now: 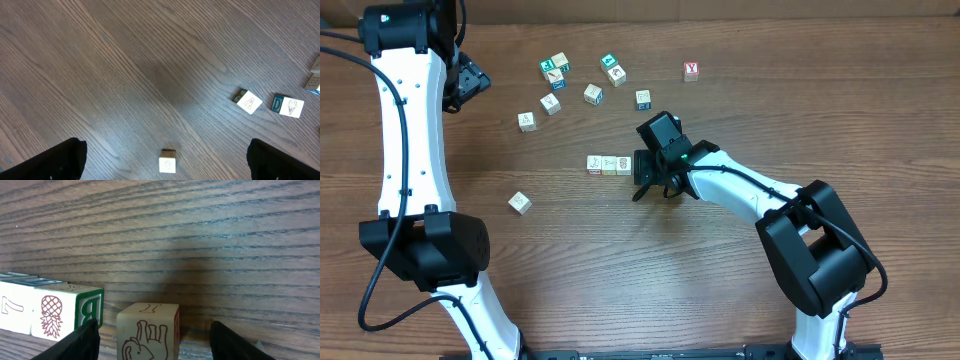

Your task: Form a horizontal line

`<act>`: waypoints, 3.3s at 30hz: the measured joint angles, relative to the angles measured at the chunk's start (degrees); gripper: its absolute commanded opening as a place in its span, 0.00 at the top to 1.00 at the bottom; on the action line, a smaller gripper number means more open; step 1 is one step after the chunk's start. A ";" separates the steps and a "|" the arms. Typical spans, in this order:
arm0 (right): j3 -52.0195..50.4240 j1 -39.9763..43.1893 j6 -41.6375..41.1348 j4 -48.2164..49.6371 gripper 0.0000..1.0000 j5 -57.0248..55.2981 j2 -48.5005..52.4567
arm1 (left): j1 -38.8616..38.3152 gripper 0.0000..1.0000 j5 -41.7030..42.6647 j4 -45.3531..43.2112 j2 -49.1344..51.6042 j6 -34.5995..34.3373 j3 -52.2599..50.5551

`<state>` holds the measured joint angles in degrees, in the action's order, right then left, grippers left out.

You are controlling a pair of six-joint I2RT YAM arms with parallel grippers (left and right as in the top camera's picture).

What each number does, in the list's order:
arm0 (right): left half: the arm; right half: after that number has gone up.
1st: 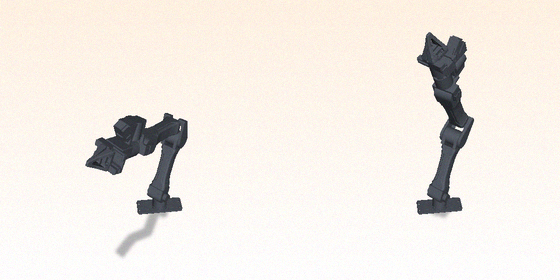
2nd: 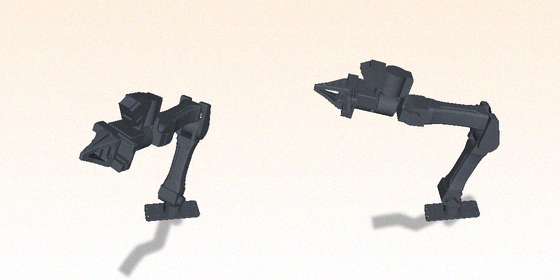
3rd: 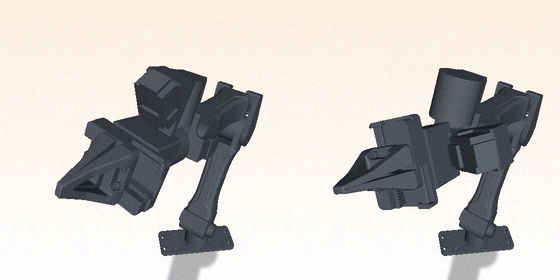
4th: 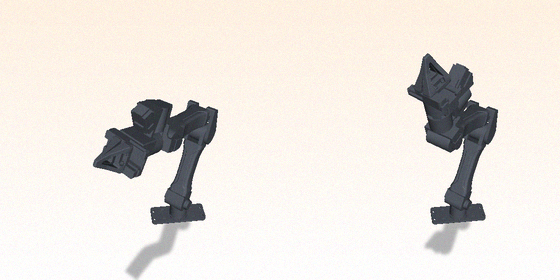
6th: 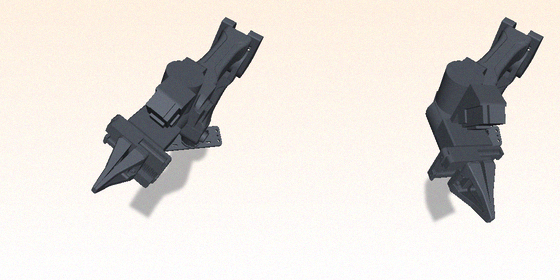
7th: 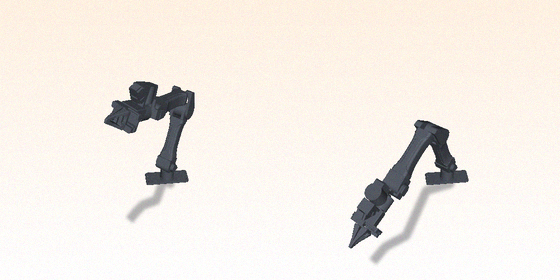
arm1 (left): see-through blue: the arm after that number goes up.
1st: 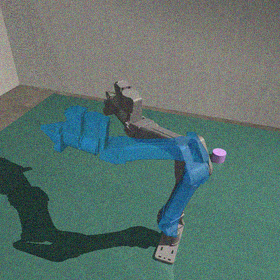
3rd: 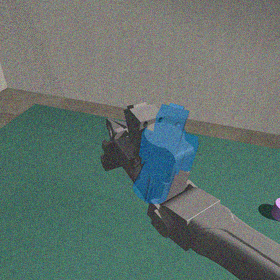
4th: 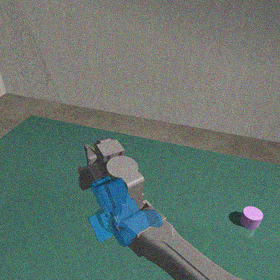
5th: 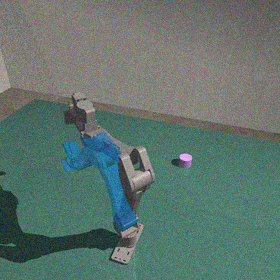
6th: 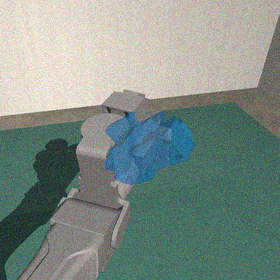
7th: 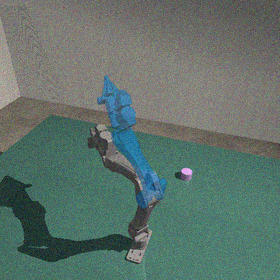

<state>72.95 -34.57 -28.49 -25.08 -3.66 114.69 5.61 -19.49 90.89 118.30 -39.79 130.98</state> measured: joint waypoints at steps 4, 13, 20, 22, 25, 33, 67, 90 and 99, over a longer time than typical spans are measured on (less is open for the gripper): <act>0.00 0.37 -0.02 -0.15 0.33 0.02 -0.81 | 0.00 0.00 0.00 0.00 0.00 0.00 0.00; 0.04 3.15 -1.90 -3.17 0.11 -0.42 -3.65 | 0.00 0.00 0.00 0.00 0.00 0.00 0.00; 0.04 4.48 -2.78 -4.57 0.00 -0.85 -3.65 | 0.00 0.00 0.00 0.00 0.00 0.00 0.00; 0.04 4.48 -2.78 -4.70 0.01 -0.85 -3.65 | 0.00 0.00 0.00 0.00 0.00 0.00 0.00; 0.07 4.48 -2.78 -4.90 0.20 -0.87 -3.65 | 0.00 0.00 0.00 0.00 0.00 0.00 0.00; 0.04 4.48 -2.93 -5.07 0.79 -0.96 -3.65 | 0.00 0.00 0.00 0.00 0.00 0.00 0.00; 0.00 4.48 -3.02 -5.90 0.96 -1.05 -3.65 | 0.00 0.00 0.00 0.00 0.00 0.00 0.00; 0.00 4.46 -2.99 -5.90 0.96 -1.05 -3.65 | 0.00 0.00 0.00 0.00 0.00 0.00 0.00; 0.00 4.48 -3.02 -5.88 0.96 -1.05 -3.65 | 0.00 0.00 0.00 0.00 0.00 0.00 0.00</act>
<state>72.95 -30.09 -31.51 -30.96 -4.71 111.04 5.61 -19.49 90.89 118.30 -39.79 130.98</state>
